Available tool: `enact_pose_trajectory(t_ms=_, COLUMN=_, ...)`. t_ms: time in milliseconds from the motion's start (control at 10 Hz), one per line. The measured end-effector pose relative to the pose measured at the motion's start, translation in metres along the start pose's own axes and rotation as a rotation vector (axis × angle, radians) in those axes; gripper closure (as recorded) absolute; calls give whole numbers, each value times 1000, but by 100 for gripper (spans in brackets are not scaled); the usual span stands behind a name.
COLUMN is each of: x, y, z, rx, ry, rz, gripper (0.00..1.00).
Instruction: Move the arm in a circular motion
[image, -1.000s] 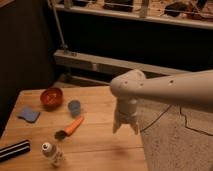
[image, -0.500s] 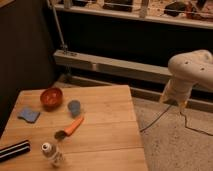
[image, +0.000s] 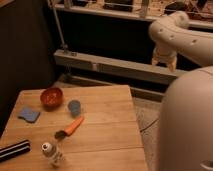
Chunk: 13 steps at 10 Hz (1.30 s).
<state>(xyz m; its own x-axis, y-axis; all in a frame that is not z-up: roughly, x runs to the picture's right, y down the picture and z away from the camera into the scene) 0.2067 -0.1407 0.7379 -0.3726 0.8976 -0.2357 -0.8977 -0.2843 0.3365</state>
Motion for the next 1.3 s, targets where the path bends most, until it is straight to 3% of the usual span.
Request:
enact_pose_trajectory(t_ms=200, x=39, y=110, z=-6, rx=-96, ry=25, rz=-188, gripper=35)
enact_pose_trajectory(t_ms=500, x=109, y=225, z=-19, rx=-204, ry=57, rz=-453, gripper=35)
enact_pose_trajectory(t_ms=700, x=160, y=280, z=-37, rx=-287, ry=75, rz=-626, gripper=35)
enact_pose_trajectory(t_ms=900, x=217, y=310, z=-61, rx=-378, ry=95, rz=-812, gripper=35)
enact_pose_trajectory(t_ms=1000, x=261, y=311, z=-76, rx=-427, ry=122, rz=-936, gripper=35)
enact_pose_trajectory(t_ms=1200, x=328, y=285, z=-87, rx=-467, ry=188, rz=-1086, gripper=35)
enact_pose_trajectory(t_ms=1300, x=371, y=252, z=-86, rx=-473, ry=257, rz=-1138, gripper=35)
